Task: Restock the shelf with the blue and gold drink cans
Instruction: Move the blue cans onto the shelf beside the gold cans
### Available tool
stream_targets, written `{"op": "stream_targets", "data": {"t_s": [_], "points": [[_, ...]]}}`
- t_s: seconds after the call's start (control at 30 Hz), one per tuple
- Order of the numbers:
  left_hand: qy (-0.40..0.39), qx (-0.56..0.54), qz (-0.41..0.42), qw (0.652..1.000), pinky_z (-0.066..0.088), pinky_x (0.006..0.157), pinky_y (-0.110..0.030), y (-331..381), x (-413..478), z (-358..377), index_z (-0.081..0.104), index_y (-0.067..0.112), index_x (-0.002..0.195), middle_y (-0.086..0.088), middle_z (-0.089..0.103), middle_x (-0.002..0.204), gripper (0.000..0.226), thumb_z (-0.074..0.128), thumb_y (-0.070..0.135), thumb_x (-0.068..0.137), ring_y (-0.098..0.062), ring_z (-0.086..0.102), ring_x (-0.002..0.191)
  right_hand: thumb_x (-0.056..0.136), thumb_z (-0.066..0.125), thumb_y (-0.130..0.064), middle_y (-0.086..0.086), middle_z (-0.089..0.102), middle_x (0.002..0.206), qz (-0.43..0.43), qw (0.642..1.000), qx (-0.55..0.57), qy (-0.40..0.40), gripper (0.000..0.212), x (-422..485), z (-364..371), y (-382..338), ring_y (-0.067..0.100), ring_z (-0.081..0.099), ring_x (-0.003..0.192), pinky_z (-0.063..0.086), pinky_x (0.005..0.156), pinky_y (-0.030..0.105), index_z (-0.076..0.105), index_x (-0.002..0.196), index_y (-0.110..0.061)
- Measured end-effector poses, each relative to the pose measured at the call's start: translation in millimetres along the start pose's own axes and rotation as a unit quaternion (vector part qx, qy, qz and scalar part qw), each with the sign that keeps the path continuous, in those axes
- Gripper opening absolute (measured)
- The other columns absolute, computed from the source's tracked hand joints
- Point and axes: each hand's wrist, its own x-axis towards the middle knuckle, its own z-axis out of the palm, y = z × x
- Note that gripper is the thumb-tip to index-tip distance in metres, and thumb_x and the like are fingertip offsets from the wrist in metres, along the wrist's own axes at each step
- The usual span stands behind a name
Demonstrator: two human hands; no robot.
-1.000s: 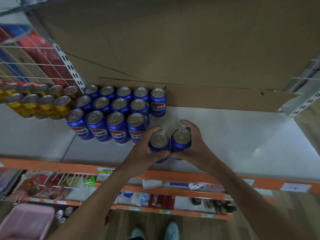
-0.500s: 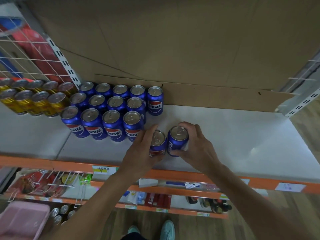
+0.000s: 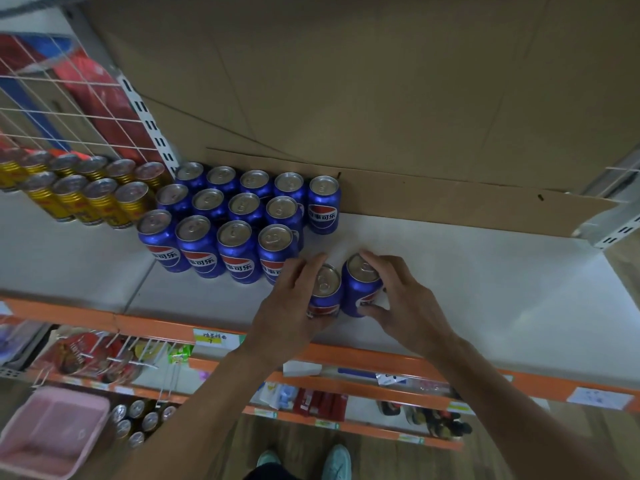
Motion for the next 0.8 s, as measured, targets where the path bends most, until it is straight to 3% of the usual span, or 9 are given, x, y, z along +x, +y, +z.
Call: {"op": "stream_targets", "data": {"t_s": [0.23,0.4,0.57,0.67,0.8], "points": [[0.071,0.194,0.057,0.977,0.055,0.092,-0.041,13.5,6.6,-7.7,0.045,0.012,0.142,-0.009,0.044,0.132,0.098,0.095,0.027,0.059,-0.03,0.05,0.12,0.074,0.088,-0.027,0.011,0.055,0.135,0.012,0.999,-0.037,0.029,0.09,23.5,12.2,1.5,0.026,0.066,0.107,0.059,0.071,0.03,0.04,0.148,-0.016],[0.054,0.276,0.08,0.956,0.048,0.103,-0.043,15.3,12.4,-8.6,0.05,0.009,0.143,-0.011,0.054,0.133,0.092,0.091,0.024,0.062,-0.03,0.051,0.122,0.078,0.084,-0.03,0.011,0.053,0.137,0.015,0.999,-0.041,0.022,0.088,54.9,17.2,4.8,0.028,0.067,0.105,0.058,0.07,0.036,0.037,0.151,-0.016],[0.034,0.316,0.076,0.945,0.04,0.111,-0.041,13.1,18.4,-9.8,0.044,0.011,0.148,-0.01,0.052,0.14,0.086,0.084,0.023,0.073,-0.029,0.049,0.129,0.086,0.077,-0.023,0.012,0.044,0.143,0.03,0.999,-0.016,-0.003,0.091,87.9,25.6,9.2,0.03,0.067,0.102,0.053,0.074,0.034,0.021,0.158,-0.025],[0.033,0.329,0.072,0.941,0.038,0.112,-0.041,14.4,21.4,-9.7,0.046,0.01,0.147,-0.01,0.053,0.137,0.087,0.086,0.027,0.071,-0.028,0.049,0.126,0.087,0.077,-0.021,0.012,0.045,0.14,0.019,0.999,-0.011,-0.024,0.093,100.9,28.6,11.8,0.03,0.067,0.101,0.047,0.074,0.029,0.017,0.159,-0.027],[0.034,0.329,0.058,0.942,0.038,0.113,-0.04,14.8,30.6,-9.7,0.05,0.008,0.145,-0.012,0.055,0.137,0.092,0.09,0.023,0.063,-0.029,0.051,0.128,0.085,0.075,-0.01,0.014,0.04,0.144,0.002,0.998,-0.013,-0.054,0.101,106.2,26.3,16.2,0.031,0.066,0.102,0.049,0.075,0.031,0.01,0.16,-0.026]]}}
